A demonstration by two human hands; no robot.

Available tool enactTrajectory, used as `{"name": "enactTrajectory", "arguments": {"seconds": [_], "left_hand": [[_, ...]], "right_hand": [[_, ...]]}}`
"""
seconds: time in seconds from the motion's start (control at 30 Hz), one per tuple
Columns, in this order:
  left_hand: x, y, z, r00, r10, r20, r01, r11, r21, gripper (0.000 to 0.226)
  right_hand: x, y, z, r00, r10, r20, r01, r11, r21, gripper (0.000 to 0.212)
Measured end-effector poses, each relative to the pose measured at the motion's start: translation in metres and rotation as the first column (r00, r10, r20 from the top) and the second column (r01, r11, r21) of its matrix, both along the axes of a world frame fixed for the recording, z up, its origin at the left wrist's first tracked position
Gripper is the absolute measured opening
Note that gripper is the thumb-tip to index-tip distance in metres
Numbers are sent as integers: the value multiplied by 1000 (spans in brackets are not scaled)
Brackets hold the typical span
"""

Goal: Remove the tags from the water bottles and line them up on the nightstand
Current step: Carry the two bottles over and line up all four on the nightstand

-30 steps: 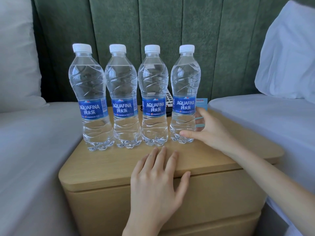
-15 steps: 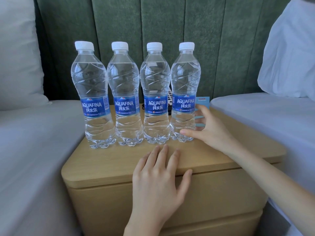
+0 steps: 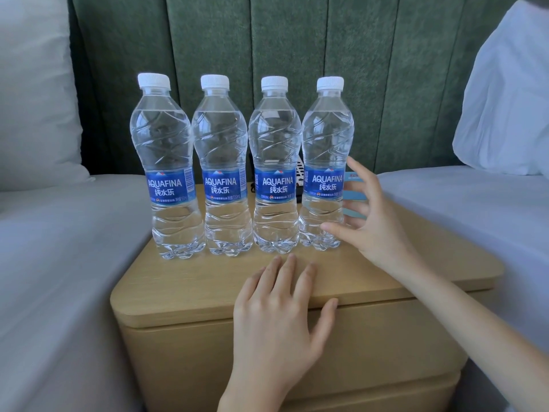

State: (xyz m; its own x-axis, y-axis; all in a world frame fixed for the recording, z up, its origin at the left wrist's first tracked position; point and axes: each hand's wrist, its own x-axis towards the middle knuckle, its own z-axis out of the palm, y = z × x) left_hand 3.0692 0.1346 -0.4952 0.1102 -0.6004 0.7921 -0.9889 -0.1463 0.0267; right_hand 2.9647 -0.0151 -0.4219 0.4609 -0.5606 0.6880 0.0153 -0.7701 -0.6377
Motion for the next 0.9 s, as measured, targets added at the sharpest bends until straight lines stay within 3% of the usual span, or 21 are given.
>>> {"name": "enactTrajectory", "arguments": {"seconds": [0.47, 0.7, 0.9], "left_hand": [[11, 7, 6, 997, -72, 23, 71, 997, 38, 42], [27, 19, 10, 999, 41, -7, -40, 995, 90, 44], [30, 18, 8, 1000, 24, -9, -23, 995, 97, 50]], "right_hand": [[2, 6, 7, 998, -44, 40, 48, 993, -110, 90], [15, 4, 18, 995, -79, 53, 89, 969, -232, 93], [12, 5, 17, 992, -58, 109, 79, 978, -193, 92]]}}
